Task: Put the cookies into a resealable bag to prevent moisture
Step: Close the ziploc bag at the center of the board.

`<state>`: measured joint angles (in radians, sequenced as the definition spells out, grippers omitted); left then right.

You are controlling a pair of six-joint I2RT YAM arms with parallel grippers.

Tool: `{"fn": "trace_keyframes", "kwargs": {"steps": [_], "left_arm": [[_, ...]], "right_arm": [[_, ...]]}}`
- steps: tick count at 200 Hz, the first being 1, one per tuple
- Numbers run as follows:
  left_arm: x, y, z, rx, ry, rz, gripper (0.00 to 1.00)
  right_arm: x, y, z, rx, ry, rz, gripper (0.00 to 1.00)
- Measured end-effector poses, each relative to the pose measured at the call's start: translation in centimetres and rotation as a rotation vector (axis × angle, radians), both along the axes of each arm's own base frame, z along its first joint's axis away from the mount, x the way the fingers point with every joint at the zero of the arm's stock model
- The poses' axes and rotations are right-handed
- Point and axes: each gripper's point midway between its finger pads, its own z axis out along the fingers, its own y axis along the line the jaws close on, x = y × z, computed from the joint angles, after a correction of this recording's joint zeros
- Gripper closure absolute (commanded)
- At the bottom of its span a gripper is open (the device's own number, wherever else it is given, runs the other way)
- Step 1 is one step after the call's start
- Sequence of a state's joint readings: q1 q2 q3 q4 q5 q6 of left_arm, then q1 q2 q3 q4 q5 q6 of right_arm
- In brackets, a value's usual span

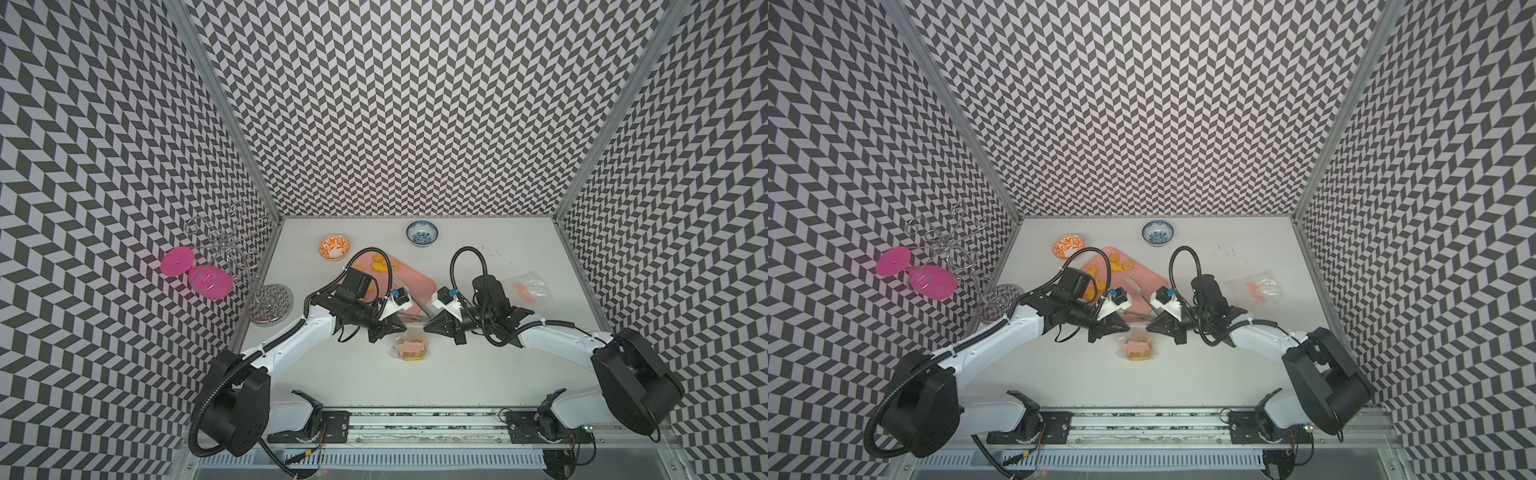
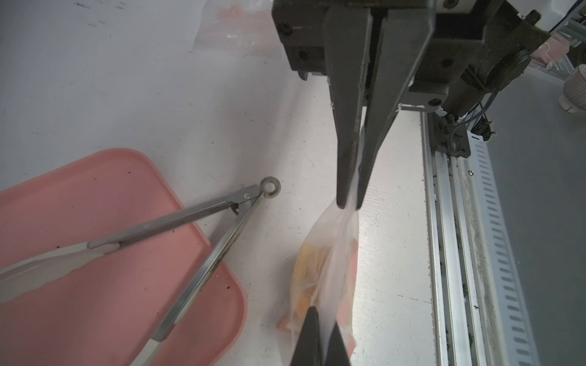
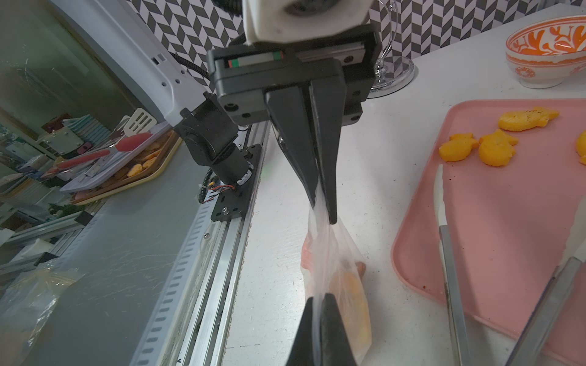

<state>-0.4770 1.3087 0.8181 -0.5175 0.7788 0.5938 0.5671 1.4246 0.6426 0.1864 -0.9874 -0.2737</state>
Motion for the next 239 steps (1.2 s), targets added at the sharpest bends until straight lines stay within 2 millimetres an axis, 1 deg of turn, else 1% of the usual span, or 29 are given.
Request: {"fn": "trace_keyframes", "kwargs": {"steps": [10,19,25,37,61,75,88,101,106,118,124,131,136,140,148,153,163,193,202,209,218,224,239], "left_arm": [[0.1,0.1,-0.1,0.004,0.000,0.007,0.82],[0.2,0.3,-0.3,0.011,0.010,0.023,0.82],[0.2,0.4,-0.4,0.016,0.009,0.025,0.85],[0.3,0.7,-0.6,0.022,0.015,0.039,1.00],[0.4,0.8,-0.6,0.015,0.016,0.043,1.00],[0.3,0.7,-0.4,0.007,0.016,0.038,0.93],[0.4,0.5,-0.3,-0.004,0.014,0.035,0.80],[0.6,0.7,-0.2,-0.010,0.019,0.051,0.79],[0.7,0.8,-0.2,-0.011,0.020,0.058,0.81],[0.8,1.1,-0.2,-0.021,0.023,0.067,0.94],[0.8,1.1,-0.2,-0.025,0.029,0.072,0.97],[0.8,1.2,-0.1,-0.031,0.029,0.069,0.98],[0.8,1.1,-0.1,-0.035,0.028,0.067,0.97],[0.8,1.1,0.0,-0.038,0.027,0.063,0.94],[0.7,1.0,-0.1,-0.043,0.032,0.059,0.83],[0.7,1.0,-0.1,-0.045,0.036,0.058,0.79],[0.8,0.9,-0.3,-0.046,0.039,0.056,0.78],[1.0,0.7,-0.5,-0.054,0.036,0.058,0.77],[1.0,0.7,-0.5,-0.059,0.034,0.057,0.82],[1.0,0.7,-0.6,-0.063,0.040,0.060,0.91],[1.0,0.6,-0.7,-0.067,0.042,0.060,0.98],[1.0,0.6,-0.8,-0.068,0.047,0.063,1.00],[1.0,0.6,-0.8,-0.071,0.045,0.063,1.00]], "right_arm": [[0.0,-0.1,0.0,-0.001,-0.002,-0.003,1.00],[0.1,-0.4,-0.1,-0.004,0.000,-0.010,1.00],[0.1,-0.6,-0.2,-0.006,0.002,-0.016,1.00],[0.2,-1.0,-0.4,-0.012,0.008,-0.026,1.00],[0.3,-1.4,-0.5,-0.018,0.012,-0.036,1.00],[0.3,-1.6,-0.6,-0.019,0.011,-0.040,1.00],[0.2,-1.8,-0.6,-0.019,0.009,-0.044,1.00],[0.3,-2.2,-0.8,-0.024,0.014,-0.058,1.00],[0.4,-2.4,-0.9,-0.026,0.017,-0.064,1.00],[0.4,-2.8,-1.1,-0.028,0.020,-0.074,1.00],[0.4,-2.9,-1.1,-0.029,0.021,-0.077,1.00],[0.4,-2.9,-1.1,-0.029,0.021,-0.079,1.00],[0.4,-2.9,-1.2,-0.029,0.022,-0.079,1.00],[0.4,-3.0,-1.2,-0.030,0.022,-0.081,1.00],[0.5,-3.0,-1.2,-0.030,0.023,-0.084,1.00],[0.5,-3.0,-1.2,-0.030,0.023,-0.084,1.00],[0.5,-3.0,-1.2,-0.030,0.025,-0.084,1.00],[0.3,-3.2,-1.4,-0.032,0.030,-0.088,1.00],[0.2,-3.2,-1.4,-0.033,0.032,-0.088,1.00],[0.2,-3.2,-1.5,-0.033,0.035,-0.089,1.00],[0.2,-3.3,-1.5,-0.034,0.037,-0.090,1.00],[0.2,-3.3,-1.5,-0.034,0.036,-0.090,1.00],[0.3,-3.3,-1.5,-0.037,0.036,-0.096,1.00]]}}
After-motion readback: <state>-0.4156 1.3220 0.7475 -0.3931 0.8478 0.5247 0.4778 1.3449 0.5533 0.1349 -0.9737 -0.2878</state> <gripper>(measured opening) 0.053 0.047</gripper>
